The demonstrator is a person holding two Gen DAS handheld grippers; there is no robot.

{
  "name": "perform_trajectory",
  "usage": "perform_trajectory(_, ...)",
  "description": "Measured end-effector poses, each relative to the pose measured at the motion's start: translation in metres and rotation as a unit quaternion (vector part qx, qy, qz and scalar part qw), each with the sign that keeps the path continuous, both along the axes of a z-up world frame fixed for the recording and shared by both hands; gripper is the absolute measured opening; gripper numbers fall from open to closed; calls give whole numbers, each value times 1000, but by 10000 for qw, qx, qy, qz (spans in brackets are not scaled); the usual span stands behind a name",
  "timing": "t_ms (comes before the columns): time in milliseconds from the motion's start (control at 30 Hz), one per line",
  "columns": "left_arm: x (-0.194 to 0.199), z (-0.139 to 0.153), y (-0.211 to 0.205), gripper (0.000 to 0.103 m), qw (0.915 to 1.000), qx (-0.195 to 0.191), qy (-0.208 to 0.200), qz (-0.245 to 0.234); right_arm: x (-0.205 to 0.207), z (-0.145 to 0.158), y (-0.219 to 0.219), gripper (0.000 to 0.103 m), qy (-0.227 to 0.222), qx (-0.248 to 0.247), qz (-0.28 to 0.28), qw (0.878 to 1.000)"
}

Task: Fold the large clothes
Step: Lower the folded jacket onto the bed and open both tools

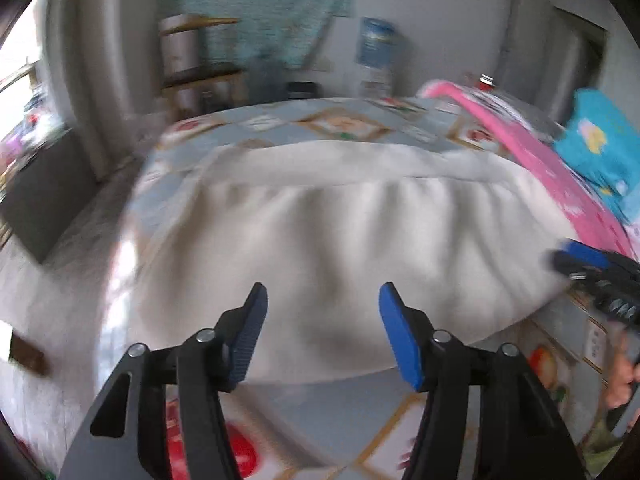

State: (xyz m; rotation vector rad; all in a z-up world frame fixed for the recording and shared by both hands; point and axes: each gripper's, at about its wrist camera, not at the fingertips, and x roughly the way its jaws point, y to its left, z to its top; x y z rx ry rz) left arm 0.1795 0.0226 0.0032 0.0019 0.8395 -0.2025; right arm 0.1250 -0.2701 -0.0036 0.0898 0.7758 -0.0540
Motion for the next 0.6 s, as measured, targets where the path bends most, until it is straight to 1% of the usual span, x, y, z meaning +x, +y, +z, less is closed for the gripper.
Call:
perform_trajectory(33, 2, -7, 12, 59, 9997, -18, 124, 217, -4, -3, -11, 58, 21, 4, -219, 9998)
perform_trajectory(67, 6, -14, 19, 59, 9991, -51, 259, 335, -8, -13, -30, 59, 108, 134, -559, 9983)
perform_trajectory(100, 11, -24, 28, 59, 9980, -202, 423, 433, -8, -23, -41, 59, 218, 297, -697, 9969)
perform_trajectory(133, 10, -27, 31, 59, 9976, -335, 376, 468, -7, -33, -49, 60, 321, 504, -717, 9956)
perform_trajectory(167, 12, -26, 32, 59, 9976, -336, 334, 496, -7, -39, -53, 60, 287, 622, -684, 9953)
perform_trajectory(200, 14, -25, 30, 59, 9977, -279, 363, 504, -8, -38, -49, 62, 246, 504, -651, 9963)
perform_trajectory(233, 15, -23, 28, 59, 9976, -233, 393, 524, -8, -34, -45, 62, 307, 372, -630, 9968)
perform_trajectory(267, 14, -19, 26, 59, 9975, -257, 388, 526, -8, -28, -39, 65, 336, 307, -604, 9971)
perform_trajectory(333, 6, -7, 25, 59, 9977, -443, 298, 417, -14, -21, -31, 68, 300, 478, -475, 9973)
perform_trajectory(367, 0, 1, 23, 59, 9980, -484, 207, 350, -21, -16, -28, 72, 253, 576, -408, 9972)
perform_trajectory(400, -7, 10, 21, 68, 9983, -518, 97, 265, -25, -11, -24, 77, 199, 607, -373, 9973)
perform_trajectory(433, -15, 20, 20, 74, 9981, -589, -21, 161, -31, -7, -21, 78, 134, 623, -327, 9974)
perform_trajectory(467, -23, 29, 19, 84, 9975, -697, -128, 64, -37, -1, -16, 81, 48, 649, -239, 9976)
perform_trajectory(500, -28, 38, 17, 89, 9964, -815, -213, -32, -40, 5, -14, 82, -7, 661, -178, 9977)
perform_trajectory(533, -33, 46, 16, 91, 9952, -928, -290, -112, -42, 10, -13, 85, -71, 657, -109, 9978)
perform_trajectory(567, -40, 56, 15, 98, 9936, -1047, -389, -178, -48, 17, -6, 86, -159, 631, -25, 9979)
perform_trajectory(600, -47, 65, 13, 98, 9920, -1137, -501, -233, -51, 22, -2, 88, -211, 616, 29, 9979)
